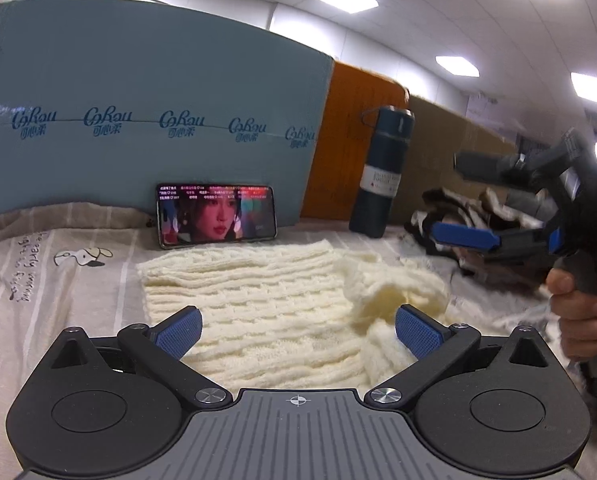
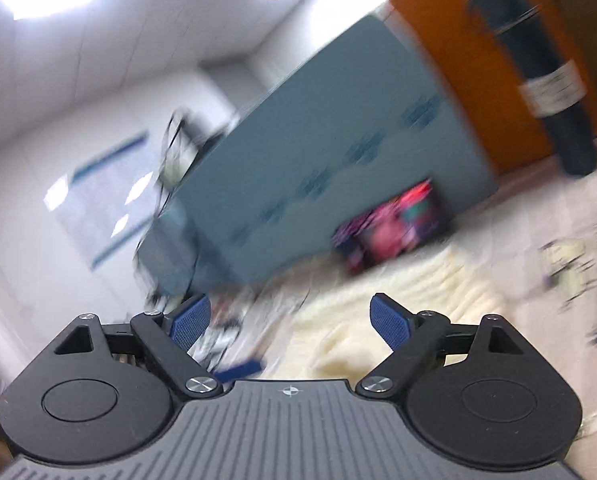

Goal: Fold clothes

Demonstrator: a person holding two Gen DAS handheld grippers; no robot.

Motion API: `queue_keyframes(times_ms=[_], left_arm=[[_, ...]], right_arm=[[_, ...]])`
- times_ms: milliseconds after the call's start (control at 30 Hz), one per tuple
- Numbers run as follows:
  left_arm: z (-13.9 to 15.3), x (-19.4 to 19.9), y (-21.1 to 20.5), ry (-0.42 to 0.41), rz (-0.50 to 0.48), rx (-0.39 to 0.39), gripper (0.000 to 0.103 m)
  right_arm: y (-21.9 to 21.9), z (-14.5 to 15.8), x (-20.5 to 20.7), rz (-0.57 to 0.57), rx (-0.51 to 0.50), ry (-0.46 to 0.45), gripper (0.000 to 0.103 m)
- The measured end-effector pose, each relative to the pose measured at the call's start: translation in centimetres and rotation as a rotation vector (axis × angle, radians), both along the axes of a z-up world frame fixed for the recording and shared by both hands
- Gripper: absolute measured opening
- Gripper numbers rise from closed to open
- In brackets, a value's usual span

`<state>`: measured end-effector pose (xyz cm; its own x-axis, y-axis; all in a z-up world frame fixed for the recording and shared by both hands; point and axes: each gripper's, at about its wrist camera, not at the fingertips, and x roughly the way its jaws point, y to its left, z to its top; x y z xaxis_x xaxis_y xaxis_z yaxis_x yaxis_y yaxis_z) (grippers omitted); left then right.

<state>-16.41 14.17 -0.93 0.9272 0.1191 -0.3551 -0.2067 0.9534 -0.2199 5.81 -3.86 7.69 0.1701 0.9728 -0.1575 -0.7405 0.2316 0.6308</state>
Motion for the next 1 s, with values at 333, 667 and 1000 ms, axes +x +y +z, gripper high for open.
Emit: queue_keyframes(times_ms=[333,667,1000], left_arm=[[1.0,4.6,2.2,0.085,-0.091,-0.172,0.088],[-0.4,6.2,2.8,0.115,-0.139,-0.171,0.004],[-1.1,6.4,2.9,0.26,-0.026,0.056,0.009]], right_arm=[[-2.5,-2.2,3.3,-0.148,-0.016,0.104,0.086],[-1.4,-3.3,3.2,-0.066,-0.058,0.145,0.086],[-0.2,-3.8,2.9,0.098,-0.047,0.185,0.086]])
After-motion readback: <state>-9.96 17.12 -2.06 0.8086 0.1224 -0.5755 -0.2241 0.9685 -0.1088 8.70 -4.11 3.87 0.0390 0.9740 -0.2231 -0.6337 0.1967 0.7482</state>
